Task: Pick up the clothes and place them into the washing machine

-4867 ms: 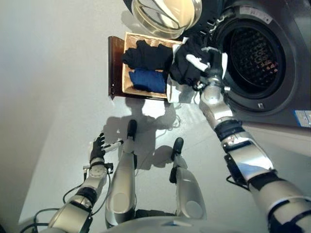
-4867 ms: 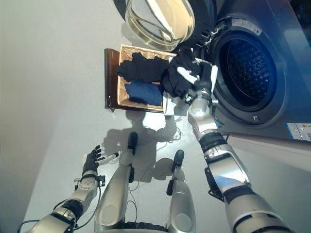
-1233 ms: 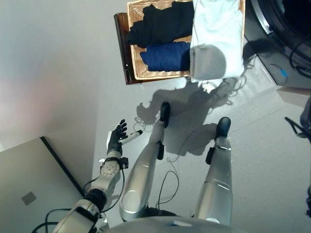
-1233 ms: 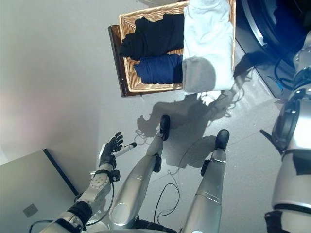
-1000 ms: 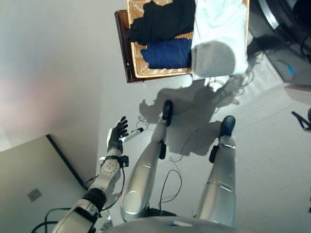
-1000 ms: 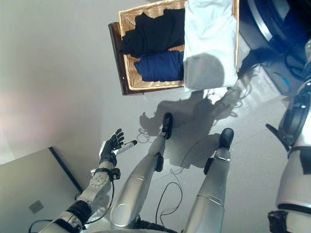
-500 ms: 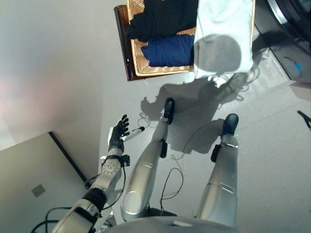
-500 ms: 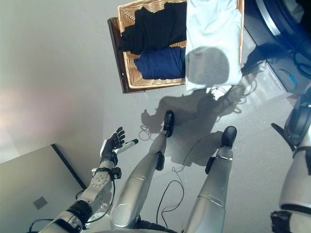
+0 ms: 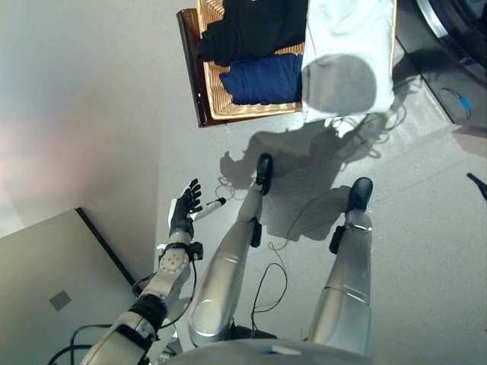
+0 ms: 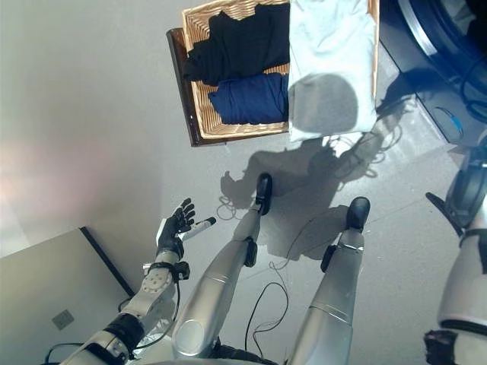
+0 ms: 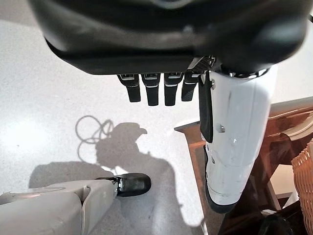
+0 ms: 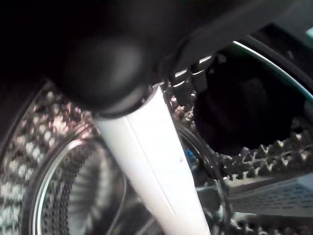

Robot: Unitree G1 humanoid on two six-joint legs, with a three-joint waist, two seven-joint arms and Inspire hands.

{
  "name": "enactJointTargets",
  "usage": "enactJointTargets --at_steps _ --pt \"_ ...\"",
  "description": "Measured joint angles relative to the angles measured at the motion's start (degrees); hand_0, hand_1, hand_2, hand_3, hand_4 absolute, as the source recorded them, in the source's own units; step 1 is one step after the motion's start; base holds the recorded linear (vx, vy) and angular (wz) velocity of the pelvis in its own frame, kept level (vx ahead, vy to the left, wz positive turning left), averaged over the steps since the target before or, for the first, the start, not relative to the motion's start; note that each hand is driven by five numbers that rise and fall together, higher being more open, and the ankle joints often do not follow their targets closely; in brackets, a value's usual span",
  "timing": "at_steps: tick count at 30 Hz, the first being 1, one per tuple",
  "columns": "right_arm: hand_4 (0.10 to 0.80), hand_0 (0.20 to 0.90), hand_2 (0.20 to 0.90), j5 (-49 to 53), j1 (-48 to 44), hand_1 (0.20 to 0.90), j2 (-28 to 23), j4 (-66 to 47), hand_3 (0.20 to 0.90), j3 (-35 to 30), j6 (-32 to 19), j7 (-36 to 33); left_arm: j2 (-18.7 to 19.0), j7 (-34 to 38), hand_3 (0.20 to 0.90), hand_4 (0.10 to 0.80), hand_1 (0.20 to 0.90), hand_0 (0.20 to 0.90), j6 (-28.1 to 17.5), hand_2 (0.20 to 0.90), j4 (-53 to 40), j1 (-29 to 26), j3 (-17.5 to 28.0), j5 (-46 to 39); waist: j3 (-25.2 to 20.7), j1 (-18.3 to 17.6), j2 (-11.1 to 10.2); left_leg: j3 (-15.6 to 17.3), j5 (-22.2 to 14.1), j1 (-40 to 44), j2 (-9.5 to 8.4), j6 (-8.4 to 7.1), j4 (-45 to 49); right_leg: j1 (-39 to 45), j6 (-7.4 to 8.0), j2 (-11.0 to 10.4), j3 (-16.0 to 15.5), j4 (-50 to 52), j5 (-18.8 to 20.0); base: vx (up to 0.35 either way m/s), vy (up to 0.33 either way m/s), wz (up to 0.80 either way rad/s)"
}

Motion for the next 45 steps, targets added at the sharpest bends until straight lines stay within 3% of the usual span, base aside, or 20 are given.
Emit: enactJointTargets --at_steps 6,19,33,45 --pt "0.800 0.900 0.900 -6.0 3.7 0.900 3.0 -0.1 0.900 0.1 1.9 1.2 0.0 0.0 0.900 0.800 0.900 0.900 -0.1 0.900 -0.1 -0.4 0.1 0.0 0.0 -0.3 0.0 0.2 -0.2 0.3 0.86 0.19 0.7 2.3 0.18 0.7 -0.3 -3.9 2.5 -0.042 0.028 -0.11" --pt "0.800 0.900 0.900 -8.3 10.9 0.900 9.4 -5.2 0.900 -0.6 1.7 1.3 0.0 0.0 0.900 0.800 0.900 0.900 -0.1 0.900 0.4 -0.4 0.3 -1.2 0.1 -2.1 -0.1 0.6 -0.8 1.4 1.51 0.75 0.8 9.4 1.24 0.9 -0.8 -16.9 9.8 -0.026 0.025 -0.08" --pt "0.800 0.900 0.900 -8.4 17.4 0.900 15.0 -9.7 0.900 -1.0 1.6 1.3 0.1 -0.1 0.900 0.800 0.900 0.900 -0.1 0.900 0.6 -0.4 2.4 -2.2 1.2 -3.7 -1.9 0.5 -1.3 4.8 1.77 1.23 1.0 14.1 1.04 1.0 -1.3 -18.8 10.1 -0.001 0.001 0.00" --pt "0.800 0.900 0.900 -11.7 24.4 0.900 25.2 -18.6 0.900 -2.0 0.5 0.8 0.0 0.0 0.900 0.800 0.900 0.900 0.1 0.900 1.8 -0.3 3.9 -2.3 1.5 -5.1 -3.3 0.4 -2.8 7.1 2.34 1.27 3.4 18.2 0.99 1.5 -1.6 -19.8 10.4 0.001 0.001 0.00"
